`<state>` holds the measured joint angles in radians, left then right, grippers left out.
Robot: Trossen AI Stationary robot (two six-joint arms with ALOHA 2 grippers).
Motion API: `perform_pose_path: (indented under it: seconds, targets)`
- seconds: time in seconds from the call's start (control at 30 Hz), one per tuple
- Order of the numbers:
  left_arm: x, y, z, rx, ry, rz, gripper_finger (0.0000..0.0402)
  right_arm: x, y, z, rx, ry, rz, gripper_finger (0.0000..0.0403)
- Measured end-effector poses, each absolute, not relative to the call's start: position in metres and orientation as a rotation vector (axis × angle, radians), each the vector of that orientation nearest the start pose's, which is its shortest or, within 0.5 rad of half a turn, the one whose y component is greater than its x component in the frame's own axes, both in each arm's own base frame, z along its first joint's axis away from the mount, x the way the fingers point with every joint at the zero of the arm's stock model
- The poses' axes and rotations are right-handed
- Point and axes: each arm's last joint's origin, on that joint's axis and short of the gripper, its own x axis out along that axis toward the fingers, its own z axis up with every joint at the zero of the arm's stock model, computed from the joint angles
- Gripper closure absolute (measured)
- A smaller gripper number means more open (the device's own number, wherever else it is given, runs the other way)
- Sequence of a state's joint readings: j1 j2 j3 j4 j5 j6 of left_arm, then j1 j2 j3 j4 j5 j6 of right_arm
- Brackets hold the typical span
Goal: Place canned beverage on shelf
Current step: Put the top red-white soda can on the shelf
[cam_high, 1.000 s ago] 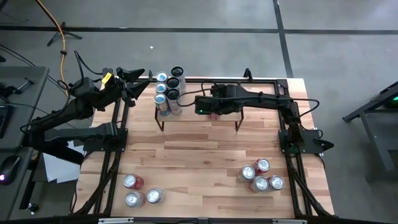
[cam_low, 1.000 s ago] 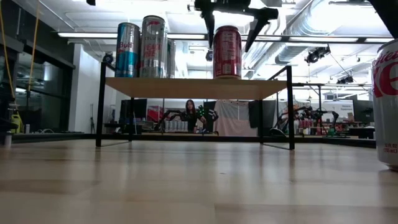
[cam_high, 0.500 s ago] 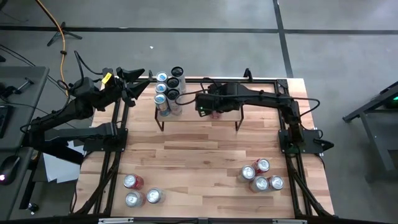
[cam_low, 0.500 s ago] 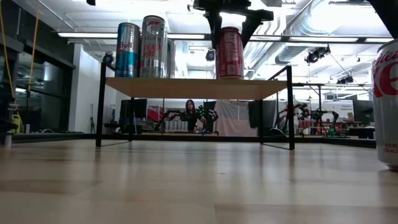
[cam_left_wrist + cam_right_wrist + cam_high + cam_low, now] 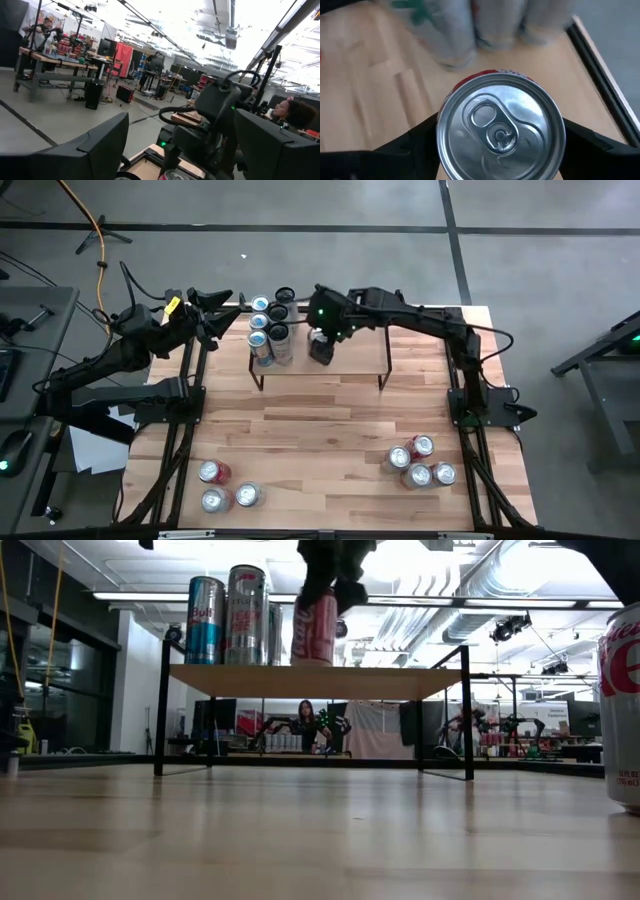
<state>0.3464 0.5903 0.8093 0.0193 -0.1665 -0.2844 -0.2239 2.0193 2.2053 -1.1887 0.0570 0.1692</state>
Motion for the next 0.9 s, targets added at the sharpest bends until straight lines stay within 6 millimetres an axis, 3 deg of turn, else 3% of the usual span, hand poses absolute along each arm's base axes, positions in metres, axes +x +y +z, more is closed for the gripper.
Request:
perform_pose_path:
  seconds: [0.3,0.67,0.9]
  targets:
    - [0.112,0.045,0.385,-0.256,-0.310,0.473,0.0096,0.394,-0.121,0.362,0.145,1.028,-0.124,0.0115]
    - [0.112,0.045,0.385,-0.256,-0.311,0.473,0.0096,0.398,-0.119,0.350,0.039,1.017,0.027,0.0115]
    - [0.112,0.045,0.385,-0.256,-0.311,0.473,0.0096,0.406,-0.114,0.344,0.022,1.005,0.037,0.0055]
